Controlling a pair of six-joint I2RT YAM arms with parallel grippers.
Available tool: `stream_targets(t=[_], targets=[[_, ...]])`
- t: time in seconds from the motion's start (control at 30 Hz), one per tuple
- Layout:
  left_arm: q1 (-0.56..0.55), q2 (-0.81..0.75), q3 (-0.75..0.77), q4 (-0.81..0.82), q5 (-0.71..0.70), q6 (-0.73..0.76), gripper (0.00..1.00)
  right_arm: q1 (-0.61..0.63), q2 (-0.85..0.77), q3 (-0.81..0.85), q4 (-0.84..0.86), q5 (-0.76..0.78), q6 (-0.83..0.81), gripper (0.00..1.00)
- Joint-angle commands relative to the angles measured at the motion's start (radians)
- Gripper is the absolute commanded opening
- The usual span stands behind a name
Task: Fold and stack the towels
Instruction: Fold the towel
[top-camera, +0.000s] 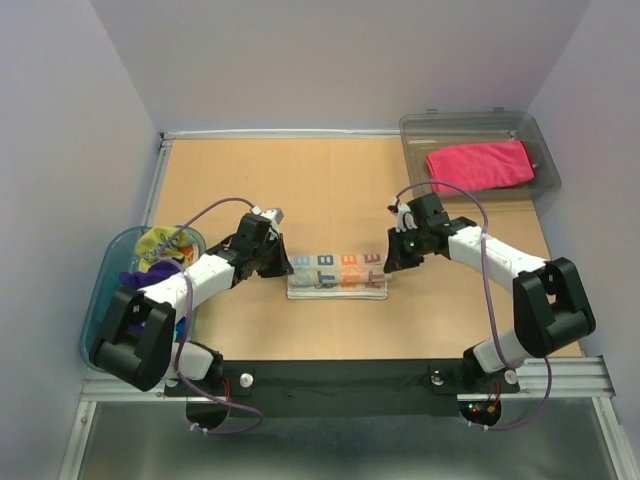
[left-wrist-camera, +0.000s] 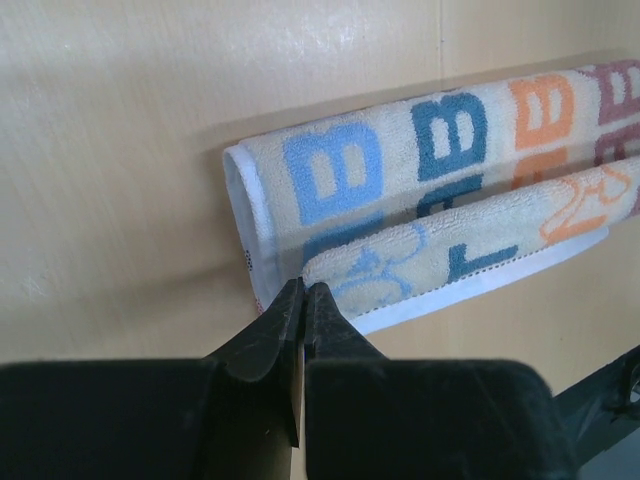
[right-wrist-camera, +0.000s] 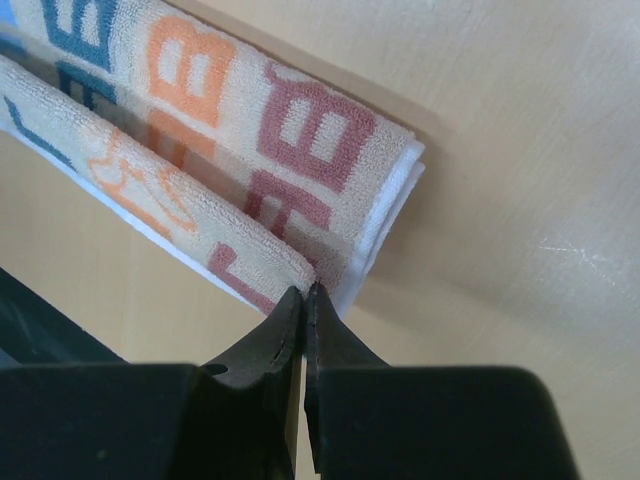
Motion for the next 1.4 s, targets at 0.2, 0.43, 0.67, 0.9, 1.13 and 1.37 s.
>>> stream_targets(t=[0.2, 0.43, 0.67, 0.9, 1.13, 1.37], targets=[[-0.013, -0.068, -0.017, -0.042, -0.13, -0.019, 0.29, -0.005, -0.027, -0.048, -0.008, -0.066, 0.049, 0.27], [-0.023, -0.252, -0.027, -0.08, -0.116, -0.062, 0.68, -0.005, -0.139, -0.014, -0.013, -0.149, 0.081, 0.44], [-0.049, -0.236, 0.093, -0.117, -0.173, -0.112, 0.68, 0.012, -0.099, 0.09, -0.009, -0.089, 0.124, 0.42], [-0.212, -0.104, 0.113, -0.096, -0.291, -0.181, 0.6, 0.11, -0.079, 0.012, 0.118, -0.038, 0.224, 0.33], [-0.255, -0.024, -0.062, 0.02, -0.357, -0.319, 0.5, 0.18, -0.114, -0.236, 0.306, -0.041, 0.361, 0.31], [-0.217, -0.005, -0.108, 0.047, -0.406, -0.372, 0.46, 0.181, -0.153, -0.349, 0.381, 0.014, 0.407, 0.31]])
